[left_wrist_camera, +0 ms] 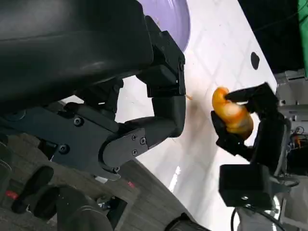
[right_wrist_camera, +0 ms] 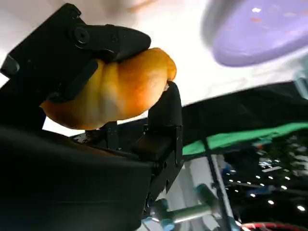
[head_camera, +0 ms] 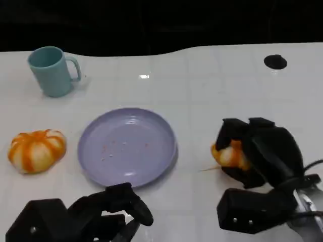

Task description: Grasp the bread from the table and place it into the plate.

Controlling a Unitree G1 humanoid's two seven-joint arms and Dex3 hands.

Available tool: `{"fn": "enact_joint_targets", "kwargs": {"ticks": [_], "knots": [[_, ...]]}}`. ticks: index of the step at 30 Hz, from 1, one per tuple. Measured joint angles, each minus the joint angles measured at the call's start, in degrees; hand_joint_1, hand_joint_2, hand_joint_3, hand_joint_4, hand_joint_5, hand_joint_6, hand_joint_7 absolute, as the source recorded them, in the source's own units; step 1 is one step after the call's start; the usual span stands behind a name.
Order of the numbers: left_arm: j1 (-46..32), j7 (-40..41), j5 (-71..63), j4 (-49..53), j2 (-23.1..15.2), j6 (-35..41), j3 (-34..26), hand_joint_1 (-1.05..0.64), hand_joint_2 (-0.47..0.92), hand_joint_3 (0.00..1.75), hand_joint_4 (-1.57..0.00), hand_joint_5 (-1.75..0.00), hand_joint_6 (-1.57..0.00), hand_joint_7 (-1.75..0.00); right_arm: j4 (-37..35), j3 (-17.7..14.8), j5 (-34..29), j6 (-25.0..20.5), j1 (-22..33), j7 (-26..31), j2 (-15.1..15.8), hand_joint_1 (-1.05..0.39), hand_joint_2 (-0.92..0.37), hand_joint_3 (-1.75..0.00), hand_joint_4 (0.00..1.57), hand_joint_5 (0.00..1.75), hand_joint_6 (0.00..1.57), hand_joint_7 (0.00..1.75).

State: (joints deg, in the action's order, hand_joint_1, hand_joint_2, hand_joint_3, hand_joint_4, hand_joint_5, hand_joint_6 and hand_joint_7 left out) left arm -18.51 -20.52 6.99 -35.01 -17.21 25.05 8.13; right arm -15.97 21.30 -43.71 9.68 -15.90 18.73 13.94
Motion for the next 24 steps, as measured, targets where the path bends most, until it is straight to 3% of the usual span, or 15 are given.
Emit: {"fn": "enact_joint_targets", "kwargs": {"ticks": [6, 9, 12, 14, 18, 24], "knots": [[0.5, 0.1, -0.2, 0.5, 0.2, -0.1, 0.7, -0.37, 0.81, 0.74, -0.73, -1.75, -0.60, -1.53, -2.8, 0.9, 2.6, 3.3, -5.0, -1.9, -3.6, -0.15, -0.30, -1.30, 0.94, 1.75, 0.74, 1.69], [0.8, 0.3, -0.4, 0.6, 0.2, -0.2, 0.9, -0.38, 0.82, 0.73, -0.72, -1.75, -0.60, -1.53, -3.3, 2.2, 3.0, 3.6, -7.3, -3.8, -5.7, -0.16, -0.30, -1.31, 0.91, 1.75, 0.84, 1.32], [0.8, 0.4, -0.4, 0.7, 0.4, -0.4, 1.0, -0.38, 0.81, 0.72, -0.71, -1.75, -0.60, -1.53, -4.0, 3.1, 3.5, 3.8, -9.0, -5.5, -7.9, -0.14, -0.30, -1.27, 0.91, 1.75, 0.84, 1.34], [0.7, 0.5, -0.4, 0.8, 0.5, -0.4, 1.2, -0.37, 0.81, 0.73, -0.71, -1.75, -0.60, -1.53, -4.9, 4.3, 3.2, 4.1, -10.3, -5.6, -8.8, -0.15, -0.37, -1.09, 0.88, 1.75, 0.88, 1.04], [0.8, 0.7, -0.4, 1.0, 1.0, -0.6, 1.7, -0.36, 0.80, 0.74, -0.71, -1.75, -0.60, -1.54, -7.1, 6.0, 2.3, 4.3, -13.3, -6.0, -10.3, -0.16, -0.42, -1.00, 0.87, 1.73, 0.96, 0.84], [0.6, 1.0, -0.6, 0.9, 1.5, -0.6, 3.1, -0.35, 0.77, 0.81, -0.73, -1.75, -0.61, -1.57, -13.1, 7.6, 2.2, 3.8, -17.9, -6.2, -14.0, -0.19, -0.44, -1.07, 0.82, 1.71, 0.94, 0.96]]}}
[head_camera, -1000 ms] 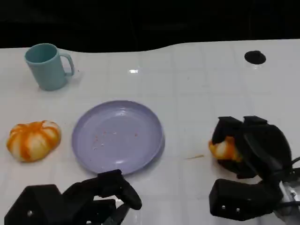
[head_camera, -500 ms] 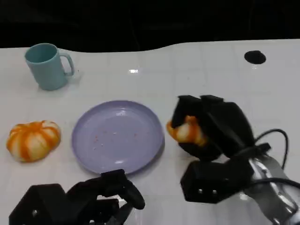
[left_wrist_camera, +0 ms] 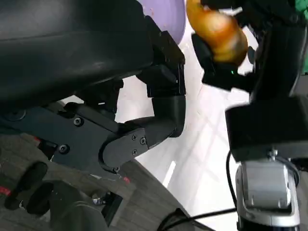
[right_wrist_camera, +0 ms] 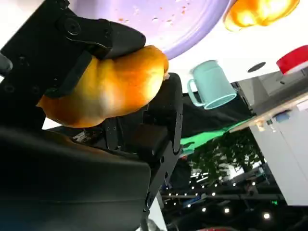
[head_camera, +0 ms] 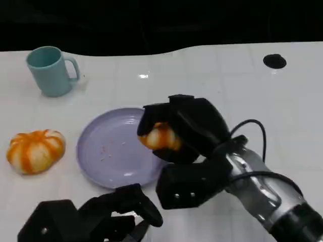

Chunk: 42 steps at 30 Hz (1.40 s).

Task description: Grasp the bread from the table and place it into the plate.

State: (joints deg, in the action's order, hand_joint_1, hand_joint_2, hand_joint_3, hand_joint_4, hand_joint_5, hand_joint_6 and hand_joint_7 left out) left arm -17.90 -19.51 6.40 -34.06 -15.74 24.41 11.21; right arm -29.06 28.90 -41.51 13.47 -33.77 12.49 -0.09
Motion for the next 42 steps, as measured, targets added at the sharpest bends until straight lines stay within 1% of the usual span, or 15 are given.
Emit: {"fn": "enact_joint_targets", "kwargs": {"ticks": [3, 5, 8, 10, 12, 13, 14, 15, 17, 19, 20, 23, 26, 34, 42], "knots": [[-0.4, 0.0, -0.4, -0.6, 0.1, 0.0, 0.7, -0.34, 0.73, 0.87, -0.74, -1.75, -0.61, -1.57, -4.4, 1.2, 0.0, -0.5, -2.7, 0.1, -2.7, -0.19, -0.45, -1.02, 0.82, 1.74, 0.87, 1.16], [-0.7, 0.2, -0.5, -0.9, 0.1, 0.2, 1.1, -0.35, 0.73, 0.88, -0.75, -1.75, -0.61, -1.57, -7.9, 1.6, 0.0, -0.2, -4.2, 1.0, -4.6, -0.18, -0.46, -1.02, 0.84, 1.74, 0.78, 1.41], [-0.8, 1.1, -1.7, -1.9, 0.1, 1.6, 1.9, -0.34, 0.73, 0.89, -0.75, -1.75, -0.61, -1.58, -14.2, 1.5, 0.6, 0.2, -6.9, 2.7, -7.2, -0.16, -0.51, -0.96, 0.79, 1.74, 0.70, 1.54], [-0.7, 1.6, -2.0, -2.5, 0.2, 2.8, 2.5, -0.33, 0.72, 0.90, -0.74, -1.75, -0.60, -1.58, -17.9, 1.1, 1.8, 0.7, -8.4, 3.4, -8.6, -0.16, -0.57, -0.87, 0.73, 1.66, 0.71, 1.38], [-0.2, 1.8, -2.1, -2.8, 0.2, 3.4, 2.7, -0.33, 0.71, 0.93, -0.74, -1.75, -0.59, -1.60, -20.9, 0.3, 3.6, 1.2, -9.4, 3.5, -9.4, -0.23, -0.71, -0.60, 0.67, 1.24, 0.72, 1.01], [0.0, 1.9, -2.2, -2.8, 0.2, 3.5, 2.9, -0.33, 0.70, 0.94, -0.73, -1.75, -0.59, -1.60, -22.2, 0.0, 4.1, 1.3, -9.9, 3.3, -9.5, -0.26, -0.78, -0.47, 0.65, 1.11, 0.72, 0.89], [0.3, 1.9, -2.2, -2.8, 0.3, 3.6, 2.9, -0.32, 0.70, 0.94, -0.73, -1.75, -0.58, -1.60, -23.2, 0.0, 4.6, 1.3, -10.4, 2.8, -9.5, -0.31, -0.85, -0.33, 0.57, 0.88, 0.65, 0.63], [0.5, 2.0, -2.3, -2.9, 0.3, 3.7, 3.0, -0.32, 0.70, 0.95, -0.73, -1.75, -0.58, -1.60, -24.2, 0.1, 4.6, 1.0, -11.2, 1.8, -9.5, -0.33, -0.88, -0.26, 0.54, 0.77, 0.64, 0.48], [0.9, 2.0, -2.3, -2.9, 0.3, 4.0, 3.1, -0.31, 0.70, 0.95, -0.73, -1.75, -0.58, -1.60, -25.3, 1.2, 4.2, -0.2, -12.8, -0.5, -9.0, -0.44, -0.91, -0.20, 0.32, 0.49, 0.49, 0.20], [1.1, 2.0, -2.7, -2.9, 0.3, 4.0, 3.2, -0.31, 0.69, 0.96, -0.74, -1.75, -0.58, -1.60, -25.9, 2.3, 3.0, -2.2, -14.1, -3.5, -8.8, -0.56, -0.92, -0.25, 0.12, 0.35, 0.36, 0.07], [1.1, 2.1, -2.7, -2.9, 0.3, 4.0, 3.2, -0.31, 0.69, 0.97, -0.74, -1.75, -0.58, -1.60, -26.0, 3.1, 2.6, -3.4, -14.6, -5.7, -8.7, -0.62, -0.92, -0.27, 0.05, 0.28, 0.31, 0.04], [1.1, 2.0, -2.7, -2.9, 0.4, 4.0, 3.2, -0.31, 0.68, 0.99, -0.75, -1.75, -0.59, -1.60, -25.8, 4.3, 2.2, -6.7, -15.0, -12.3, -8.6, -0.74, -0.92, -0.32, 0.00, 0.07, 0.24, 0.01], [1.1, 2.0, -2.7, -2.9, 0.4, 4.1, 3.2, -0.31, 0.67, 1.00, -0.76, -1.75, -0.59, -1.60, -23.5, 4.8, 2.3, -9.0, -15.0, -18.3, -8.3, -0.82, -0.92, -0.36, 0.00, 0.01, 0.18, 0.00], [1.2, 2.0, -2.7, -2.8, 0.3, 4.1, 3.0, -0.32, 0.68, 0.99, -0.75, -1.75, -0.59, -1.60, -15.7, 5.6, 3.1, -11.4, -14.8, -26.5, -6.4, -0.98, -0.92, -0.47, 0.00, 0.00, 0.08, 0.00], [1.1, 2.0, -2.6, -2.7, 0.1, 3.9, 2.8, -0.32, 0.67, 0.99, -0.74, -1.75, -0.59, -1.60, -5.1, 5.6, 3.7, -12.5, -11.1, -29.6, -3.5, -0.97, -0.92, -0.49, 0.01, 0.01, 0.04, 0.00]]}}
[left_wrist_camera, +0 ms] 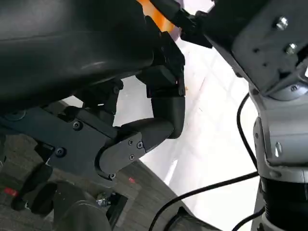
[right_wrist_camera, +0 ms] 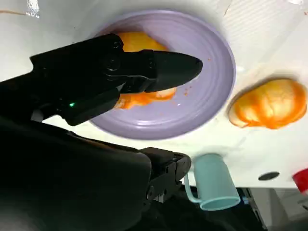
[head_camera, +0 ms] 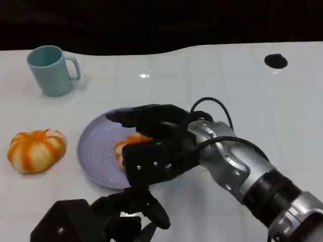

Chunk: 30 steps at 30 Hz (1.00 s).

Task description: Grasp the bread from the table and place it into the plate.

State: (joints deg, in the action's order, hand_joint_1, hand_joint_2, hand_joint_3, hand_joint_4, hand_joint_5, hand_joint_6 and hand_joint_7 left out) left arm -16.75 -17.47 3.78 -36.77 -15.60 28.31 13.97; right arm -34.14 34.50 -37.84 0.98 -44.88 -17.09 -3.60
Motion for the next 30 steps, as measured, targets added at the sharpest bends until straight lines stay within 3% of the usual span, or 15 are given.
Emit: {"fn": "enact_joint_targets", "kwargs": {"ticks": [7, 14, 19, 23, 27, 28, 30], "knots": [[0.1, 0.0, -0.2, 0.4, -0.1, -0.1, -0.1, -0.31, 0.67, 1.00, -0.74, -1.75, -0.59, -1.60, 14.5, -1.1, 1.1, -1.5, 5.7, -4.0, 5.3, -0.89, -0.92, -0.47, 0.06, 0.04, 0.07, 0.02], [0.1, 0.0, -0.3, 1.1, -0.2, -0.9, -0.4, -0.34, 0.67, 0.99, -0.75, -1.75, -0.59, -1.60, 29.1, -4.6, 4.1, -0.9, 14.5, -6.3, 12.3, -0.79, -0.92, -0.36, 0.11, 0.08, 0.13, 0.04], [0.0, 0.0, 0.2, 1.4, 0.0, -1.2, -0.8, -0.33, 0.68, 0.98, -0.74, -1.75, -0.59, -1.60, 36.6, -8.6, 7.2, 3.0, 22.2, -5.7, 17.2, -0.62, -0.92, -0.21, 0.32, 0.25, 0.38, 0.14], [-0.1, -0.1, 1.2, 2.2, 0.1, -2.5, -1.3, -0.33, 0.70, 0.93, -0.73, -1.75, -0.58, -1.59, 39.4, -12.7, 10.9, 8.6, 28.4, -3.4, 20.1, -0.50, -0.92, -0.15, 0.47, 0.36, 0.54, 0.20], [0.0, -0.4, 1.2, 2.9, 0.0, -3.3, -1.7, -0.33, 0.72, 0.91, -0.72, -1.75, -0.58, -1.59, 39.4, -16.2, 13.4, 15.2, 34.0, 0.9, 21.8, -0.38, -0.92, -0.08, 0.60, 0.65, 0.73, 0.25], [0.0, -0.4, 1.2, 3.1, 0.0, -3.4, -1.7, -0.33, 0.72, 0.91, -0.72, -1.75, -0.58, -1.58, 39.4, -16.7, 13.5, 16.4, 34.9, 1.8, 21.7, -0.32, -0.91, -0.08, 0.67, 0.81, 0.80, 0.33], [0.1, -0.7, 1.3, 3.4, -0.1, -3.7, -1.8, -0.33, 0.72, 0.90, -0.72, -1.75, -0.58, -1.58, 39.3, -18.4, 14.6, 18.3, 37.5, 4.6, 21.4, -0.27, -0.86, -0.18, 0.71, 1.00, 0.79, 0.56]]}}
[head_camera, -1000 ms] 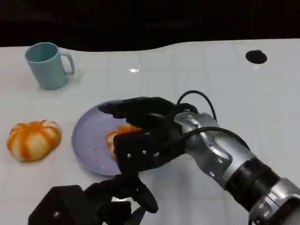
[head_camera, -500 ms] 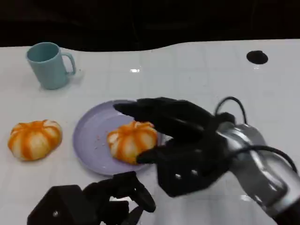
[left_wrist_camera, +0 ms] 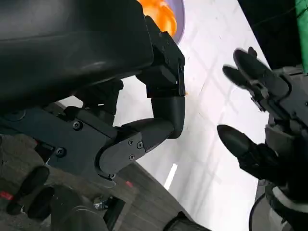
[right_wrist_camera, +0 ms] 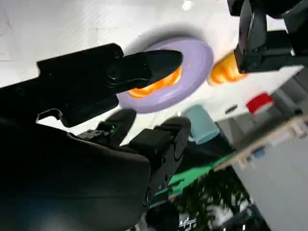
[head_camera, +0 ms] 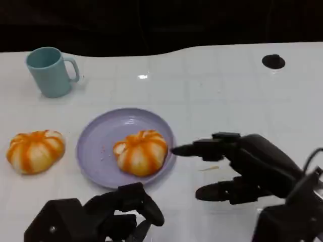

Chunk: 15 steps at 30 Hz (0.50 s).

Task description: Grasp the bread from the table and place it into the plate.

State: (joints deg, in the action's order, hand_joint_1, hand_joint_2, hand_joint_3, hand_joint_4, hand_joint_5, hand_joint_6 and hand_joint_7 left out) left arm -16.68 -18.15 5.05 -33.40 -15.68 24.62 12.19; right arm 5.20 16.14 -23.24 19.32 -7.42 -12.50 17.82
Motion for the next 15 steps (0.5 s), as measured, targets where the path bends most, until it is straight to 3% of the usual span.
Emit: {"fn": "enact_joint_targets", "kwargs": {"ticks": [2, 4, 5, 7, 10, 12, 15], "knots": [[0.0, 0.0, 0.0, 0.3, 0.0, -0.1, -0.2, -0.33, 0.73, 0.88, -0.73, -1.75, -0.59, -1.57, 0.1, -1.7, 0.7, 0.5, 2.7, 2.7, -1.0, -0.19, -0.67, -0.62, 0.73, 1.23, 0.77, 0.79], [0.0, -0.1, 0.0, 0.5, 0.0, -0.2, -0.4, -0.34, 0.74, 0.87, -0.74, -1.75, -0.59, -1.57, 0.6, -2.5, 1.0, 0.5, 4.9, 4.3, -1.7, -0.10, -0.52, -0.97, 0.76, 1.36, 0.81, 0.92], [0.0, -0.1, 0.0, 0.6, 0.0, -0.3, -0.4, -0.34, 0.74, 0.86, -0.74, -1.75, -0.59, -1.57, 1.2, -3.0, 1.1, 0.6, 6.0, 4.8, -1.9, -0.08, -0.49, -1.06, 0.76, 1.44, 0.82, 0.98], [0.0, -0.1, 0.0, 0.7, 0.0, -0.4, -0.4, -0.34, 0.75, 0.85, -0.73, -1.75, -0.59, -1.56, 2.3, -4.1, 2.0, 0.9, 7.7, 5.3, -2.0, -0.05, -0.44, -1.19, 0.80, 1.64, 0.84, 1.16], [0.0, -0.2, 0.0, 0.7, 0.0, -0.5, -0.4, -0.34, 0.75, 0.84, -0.73, -1.75, -0.58, -1.56, 3.7, -5.8, 3.8, 1.6, 10.3, 5.5, -2.0, -0.06, -0.35, -1.37, 0.89, 1.73, 0.85, 1.33], [0.0, -0.4, 0.0, 0.8, 0.0, -0.5, -0.4, -0.34, 0.76, 0.84, -0.73, -1.75, -0.58, -1.55, 4.7, -6.7, 4.5, 1.7, 12.2, 5.5, -1.9, -0.07, -0.29, -1.47, 0.92, 1.71, 0.86, 1.34], [0.0, -0.5, 0.0, 0.8, 0.0, -0.6, -0.5, -0.34, 0.76, 0.83, -0.73, -1.75, -0.59, -1.56, 6.7, -7.6, 4.3, 1.3, 15.3, 5.5, -1.9, -0.07, -0.27, -1.45, 0.93, 1.71, 0.87, 1.34]]}}
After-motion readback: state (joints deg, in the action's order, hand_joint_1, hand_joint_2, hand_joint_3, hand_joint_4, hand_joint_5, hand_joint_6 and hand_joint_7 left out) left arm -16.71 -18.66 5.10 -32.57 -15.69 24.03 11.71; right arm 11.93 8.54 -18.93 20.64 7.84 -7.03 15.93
